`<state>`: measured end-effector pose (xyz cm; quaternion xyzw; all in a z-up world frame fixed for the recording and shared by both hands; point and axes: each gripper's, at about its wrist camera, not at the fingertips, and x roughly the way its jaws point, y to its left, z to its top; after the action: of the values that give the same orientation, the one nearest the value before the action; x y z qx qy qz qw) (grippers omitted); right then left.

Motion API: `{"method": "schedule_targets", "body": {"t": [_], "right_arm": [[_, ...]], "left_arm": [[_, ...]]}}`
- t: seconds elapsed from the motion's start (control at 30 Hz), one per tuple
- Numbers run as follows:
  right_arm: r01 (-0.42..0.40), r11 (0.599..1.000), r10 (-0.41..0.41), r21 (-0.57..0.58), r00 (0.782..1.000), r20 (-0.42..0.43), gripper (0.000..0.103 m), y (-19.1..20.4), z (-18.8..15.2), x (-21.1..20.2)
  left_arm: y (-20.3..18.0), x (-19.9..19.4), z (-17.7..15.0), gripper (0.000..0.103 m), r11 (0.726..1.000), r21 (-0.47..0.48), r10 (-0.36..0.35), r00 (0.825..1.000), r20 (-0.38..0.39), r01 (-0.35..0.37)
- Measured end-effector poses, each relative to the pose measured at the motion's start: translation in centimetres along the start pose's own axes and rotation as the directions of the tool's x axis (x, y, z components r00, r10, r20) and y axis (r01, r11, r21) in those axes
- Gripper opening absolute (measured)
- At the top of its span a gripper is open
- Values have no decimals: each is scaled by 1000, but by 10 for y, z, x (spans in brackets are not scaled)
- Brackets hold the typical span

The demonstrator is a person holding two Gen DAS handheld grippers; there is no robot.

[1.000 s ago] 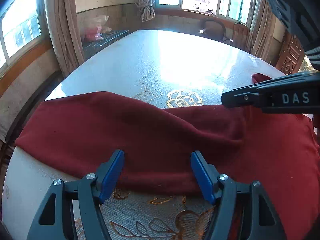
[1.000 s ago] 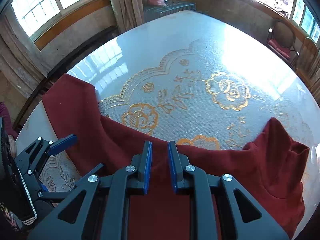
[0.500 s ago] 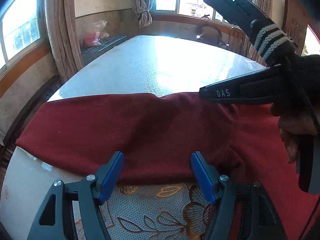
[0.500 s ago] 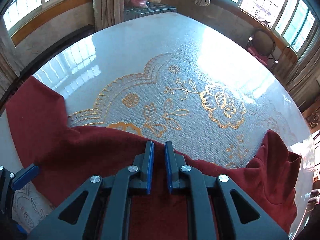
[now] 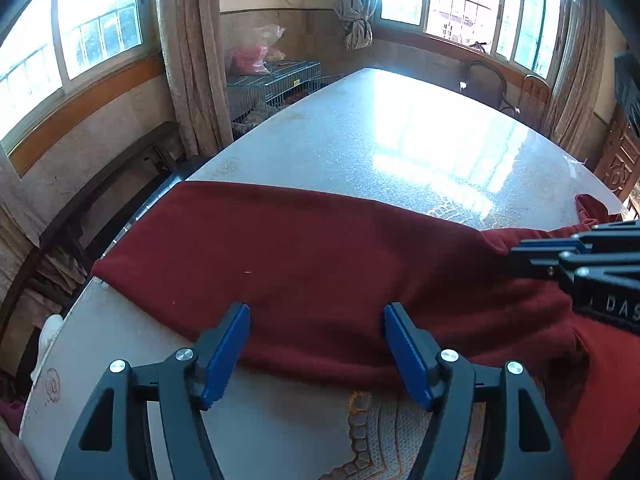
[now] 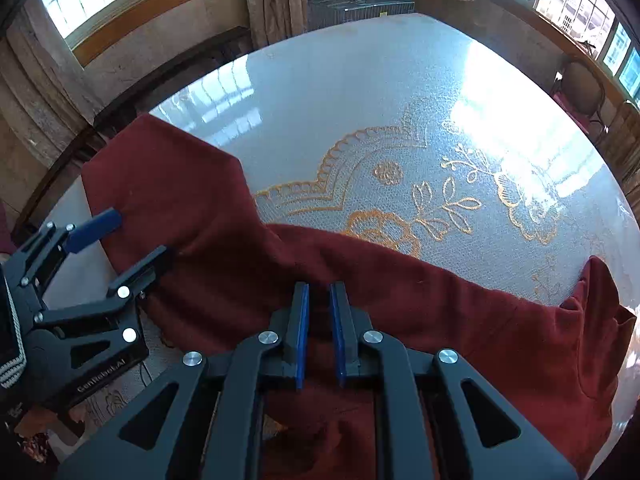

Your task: Fold clothes

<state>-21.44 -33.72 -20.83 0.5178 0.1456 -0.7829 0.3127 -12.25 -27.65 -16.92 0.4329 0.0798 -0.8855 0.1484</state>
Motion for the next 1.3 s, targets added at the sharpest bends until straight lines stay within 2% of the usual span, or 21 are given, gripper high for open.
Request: {"method": "schedule_targets", "body": {"t": [0.1, 0.2, 0.33, 0.43, 0.47, 0.5, 0.6, 0.63, 0.77, 0.83, 0.93, 0.97, 1.0, 1.07, 1.13, 1.2, 1.3], "right_arm": [[-34, 999, 34, -13, 999, 2, 12, 16, 20, 15], [-19, 999, 17, -45, 998, -53, 13, 34, 31, 44], [-15, 999, 12, -34, 998, -66, 14, 44, 49, 65], [62, 998, -62, -18, 998, -13, 12, 45, 61, 69], [97, 995, -97, 1, 995, 8, 19, 46, 64, 67], [117, 993, -118, 30, 992, 35, 20, 46, 65, 64], [84, 992, -95, 89, 986, 134, 23, 40, 48, 40], [80, 992, -93, 95, 986, 140, 23, 39, 41, 34], [88, 988, -98, 125, 992, 82, 23, 39, 18, 40], [38, 977, -58, 211, 994, 88, 23, 21, -1, 32], [10, 941, -44, 337, 995, 91, 25, -5, -22, 19], [30, 933, -69, 360, 993, 96, 32, -8, -30, 14], [50, 924, -96, 379, 990, 103, 46, -11, -38, 9], [66, 903, -132, 425, 983, 127, 60, -22, -55, -6], [24, 874, -126, 485, 976, 178, 62, -44, -72, -33], [-24, 844, -123, 536, 964, 235, 63, -61, -88, -59], [-24, 820, -195, 572, 927, 319, 63, -76, -103, -96]], "left_arm": [[3, 0, -3, 72, 1000, 7, 0, 1000, 6, 0], [8, 0, -5, 72, 1000, 2, 4, 1000, 4, -4], [12, 0, -7, 73, 1000, -9, 11, 1000, 3, -11], [10, 4, -4, 74, 1000, -11, 23, 1000, 3, -23], [10, 5, -3, 75, 1000, -14, 24, 1000, 2, -24], [12, 5, -2, 75, 1000, -18, 20, 1000, 2, -20], [15, 6, -2, 75, 1000, -16, 15, 1000, 2, -15], [15, 7, 0, 76, 1000, -19, 18, 1000, 2, -18], [18, 12, 9, 74, 999, -26, 26, 1000, -10, -26], [19, 11, 15, 73, 999, -46, 20, 999, -32, -22], [6, -7, 22, 71, 999, -40, 3, 1000, 21, -2], [-2, -14, 23, 71, 1000, -24, 0, 999, 38, 1], [-11, -20, 26, 71, 1000, -6, -1, 999, 50, 1], [-31, -34, 29, 71, 999, 31, -29, 997, 74, 26], [-52, -47, 32, 71, 995, 74, -79, 993, 82, 73], [-72, -59, 38, 71, 992, 99, -92, 990, 107, 82], [-95, -76, 45, 70, 990, 101, -110, 985, 133, 96]]}}
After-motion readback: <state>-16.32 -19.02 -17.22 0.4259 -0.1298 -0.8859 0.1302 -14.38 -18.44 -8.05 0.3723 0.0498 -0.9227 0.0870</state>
